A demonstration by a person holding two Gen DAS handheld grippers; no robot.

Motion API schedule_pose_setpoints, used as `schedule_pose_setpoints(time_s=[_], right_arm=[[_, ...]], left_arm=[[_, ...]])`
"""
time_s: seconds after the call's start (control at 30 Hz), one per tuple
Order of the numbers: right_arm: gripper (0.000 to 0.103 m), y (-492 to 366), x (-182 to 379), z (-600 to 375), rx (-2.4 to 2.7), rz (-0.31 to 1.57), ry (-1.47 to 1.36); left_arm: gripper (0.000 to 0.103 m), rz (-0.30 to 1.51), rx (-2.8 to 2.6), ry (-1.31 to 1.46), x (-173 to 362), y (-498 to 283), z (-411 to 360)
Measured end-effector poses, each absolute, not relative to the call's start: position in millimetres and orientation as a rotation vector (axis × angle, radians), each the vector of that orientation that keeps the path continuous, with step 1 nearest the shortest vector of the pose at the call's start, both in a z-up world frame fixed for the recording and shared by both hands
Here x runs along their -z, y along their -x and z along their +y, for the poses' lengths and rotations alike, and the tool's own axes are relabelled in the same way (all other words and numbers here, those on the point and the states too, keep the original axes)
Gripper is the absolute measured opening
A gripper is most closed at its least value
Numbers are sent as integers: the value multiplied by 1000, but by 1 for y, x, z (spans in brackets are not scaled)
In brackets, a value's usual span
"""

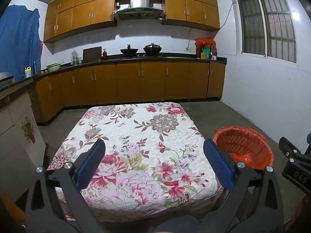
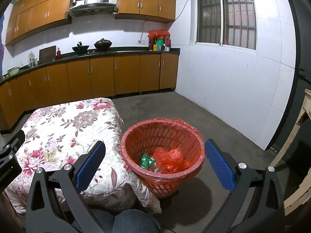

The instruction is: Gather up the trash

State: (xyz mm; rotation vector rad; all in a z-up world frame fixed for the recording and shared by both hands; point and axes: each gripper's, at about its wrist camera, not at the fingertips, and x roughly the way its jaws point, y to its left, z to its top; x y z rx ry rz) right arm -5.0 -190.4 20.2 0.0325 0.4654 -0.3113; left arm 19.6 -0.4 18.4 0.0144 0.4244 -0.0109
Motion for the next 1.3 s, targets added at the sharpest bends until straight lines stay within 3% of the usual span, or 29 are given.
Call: schedule_pose_setpoints(time_s=[1.3], right_arm=[[101,5,-20,-190,312,469,-36]], left_arm=[[99,421,15,-9,-19,-16,-4]])
